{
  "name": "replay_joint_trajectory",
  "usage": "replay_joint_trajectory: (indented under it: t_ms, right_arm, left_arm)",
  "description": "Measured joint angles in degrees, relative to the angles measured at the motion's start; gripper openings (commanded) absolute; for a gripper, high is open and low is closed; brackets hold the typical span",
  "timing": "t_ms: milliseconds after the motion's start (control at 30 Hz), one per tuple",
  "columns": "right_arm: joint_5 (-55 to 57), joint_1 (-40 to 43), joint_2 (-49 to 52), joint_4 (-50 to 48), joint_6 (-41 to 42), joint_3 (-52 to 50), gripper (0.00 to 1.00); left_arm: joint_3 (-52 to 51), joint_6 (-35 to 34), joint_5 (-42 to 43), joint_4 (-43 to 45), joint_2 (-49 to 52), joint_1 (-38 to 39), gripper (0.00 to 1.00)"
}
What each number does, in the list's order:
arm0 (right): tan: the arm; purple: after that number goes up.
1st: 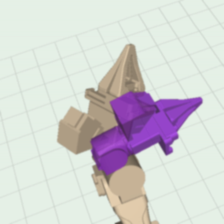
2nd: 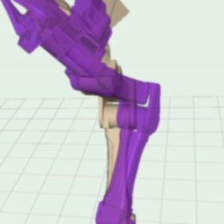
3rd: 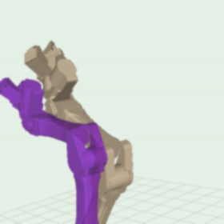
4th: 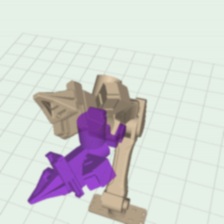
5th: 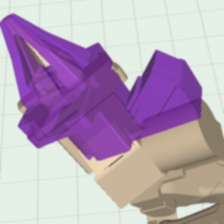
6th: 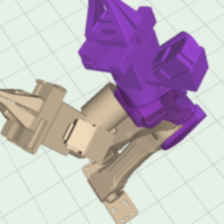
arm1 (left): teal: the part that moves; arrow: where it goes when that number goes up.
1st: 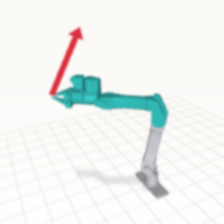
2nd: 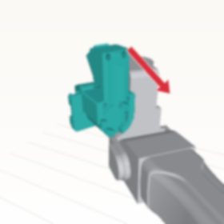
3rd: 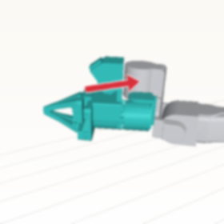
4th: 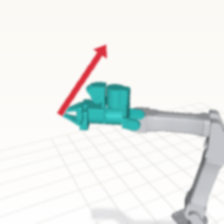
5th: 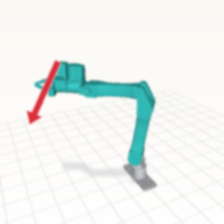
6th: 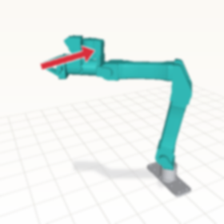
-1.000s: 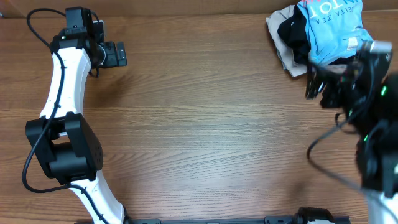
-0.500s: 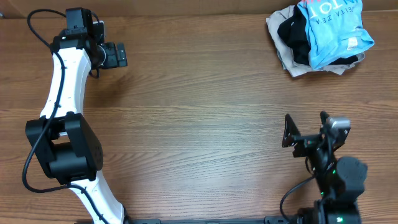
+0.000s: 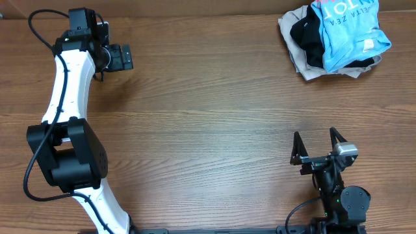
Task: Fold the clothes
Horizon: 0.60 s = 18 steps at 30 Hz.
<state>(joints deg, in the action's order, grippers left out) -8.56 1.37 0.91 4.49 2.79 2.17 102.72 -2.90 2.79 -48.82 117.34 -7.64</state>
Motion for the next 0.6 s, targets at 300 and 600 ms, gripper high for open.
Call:
replay_joint_trajectory:
  t_ms: [300,600]
  right_arm:
    - [0.0,0.0,-0.07,-0.15,-0.02,-1.14,1.0]
    - [0.0,-0.02,-0.07,-0.17,0.0,-1.14,1.0]
  left_arm:
    - [0.0,0.0,0.0,0.0,0.0,0.0,1.0]
    - [0.0,0.0,0.0,0.0,0.0,0.0,1.0]
